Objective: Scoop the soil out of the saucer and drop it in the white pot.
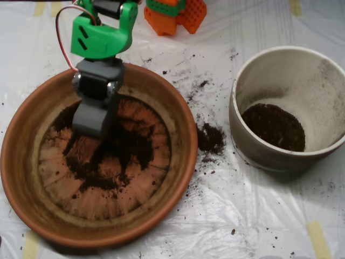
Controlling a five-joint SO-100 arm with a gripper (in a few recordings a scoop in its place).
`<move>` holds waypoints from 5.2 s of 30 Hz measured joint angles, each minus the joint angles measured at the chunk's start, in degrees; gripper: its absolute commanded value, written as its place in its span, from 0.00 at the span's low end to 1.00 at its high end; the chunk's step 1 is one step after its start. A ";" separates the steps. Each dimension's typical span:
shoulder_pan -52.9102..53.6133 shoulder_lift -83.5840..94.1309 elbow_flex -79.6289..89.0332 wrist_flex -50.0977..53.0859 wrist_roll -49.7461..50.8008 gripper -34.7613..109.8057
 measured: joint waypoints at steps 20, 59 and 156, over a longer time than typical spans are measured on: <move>-27.16 30.15 -5.19 20.04 6.77 0.24; -51.77 -18.54 -70.58 63.11 5.54 0.50; -1.93 -16.26 -4.92 6.15 -12.48 0.28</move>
